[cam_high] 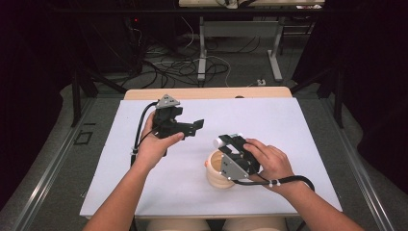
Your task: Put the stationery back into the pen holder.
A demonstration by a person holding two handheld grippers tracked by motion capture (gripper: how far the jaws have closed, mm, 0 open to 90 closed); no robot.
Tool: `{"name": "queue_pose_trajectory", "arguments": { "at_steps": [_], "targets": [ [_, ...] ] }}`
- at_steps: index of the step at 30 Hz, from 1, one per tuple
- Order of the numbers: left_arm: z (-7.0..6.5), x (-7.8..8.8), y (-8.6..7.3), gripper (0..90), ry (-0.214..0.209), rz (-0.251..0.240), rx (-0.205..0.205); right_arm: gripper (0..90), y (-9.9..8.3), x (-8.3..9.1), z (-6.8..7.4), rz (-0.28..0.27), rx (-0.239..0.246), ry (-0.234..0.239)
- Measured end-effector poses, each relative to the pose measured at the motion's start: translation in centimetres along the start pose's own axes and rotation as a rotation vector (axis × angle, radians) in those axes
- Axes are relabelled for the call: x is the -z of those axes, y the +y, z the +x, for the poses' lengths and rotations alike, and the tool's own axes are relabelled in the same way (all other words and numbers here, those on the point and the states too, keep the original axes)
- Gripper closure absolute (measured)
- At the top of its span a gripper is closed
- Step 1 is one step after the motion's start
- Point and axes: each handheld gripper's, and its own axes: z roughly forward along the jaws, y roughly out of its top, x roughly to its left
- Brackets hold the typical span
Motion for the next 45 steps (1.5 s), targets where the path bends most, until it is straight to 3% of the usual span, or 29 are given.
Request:
{"name": "queue_pose_trajectory", "arguments": {
  "at_steps": [1, 4, 6, 8, 16, 23, 28, 37, 45],
  "targets": [
    [0.1, 0.2, -0.4, 4.8, 0.001, -0.001, 0.006, 65.1, -0.3, -0.7, 0.0, -0.110, -0.036, -0.038],
    [0.4, 0.6, -1.4, 0.7, 0.004, -0.008, 0.022, 65.1, -0.5, -0.4, -0.6, -0.129, -0.149, -0.024],
    [0.5, 0.8, -2.1, 0.1, 0.003, -0.031, 0.056, 65.1, -0.8, -0.5, -1.0, -0.149, -0.229, -0.012],
    [0.7, 1.2, -2.7, 0.1, 0.006, -0.037, 0.047, 65.0, -1.0, -0.5, -1.2, -0.163, -0.307, 0.001],
    [1.3, 2.2, -4.8, 0.1, 0.009, -0.080, 0.080, 65.1, -2.4, -0.8, -1.8, -0.252, -0.618, 0.072],
    [1.4, 2.4, -5.6, 0.1, 0.020, -0.113, 0.092, 65.1, -3.4, -1.2, -1.7, -0.346, -0.852, 0.134],
    [1.5, 2.6, -6.0, 0.1, 0.034, -0.136, 0.095, 65.0, -4.2, -1.5, -1.3, -0.382, -0.942, 0.171],
    [1.5, 2.7, -6.5, 0.1, 0.048, -0.139, 0.088, 65.1, -5.5, -1.8, 0.0, -0.389, -0.981, 0.161],
    [1.3, 2.2, -6.8, 0.1, 0.047, -0.131, 0.084, 65.0, -6.2, -2.9, 1.2, -0.387, -1.034, 0.218]
  ]
}}
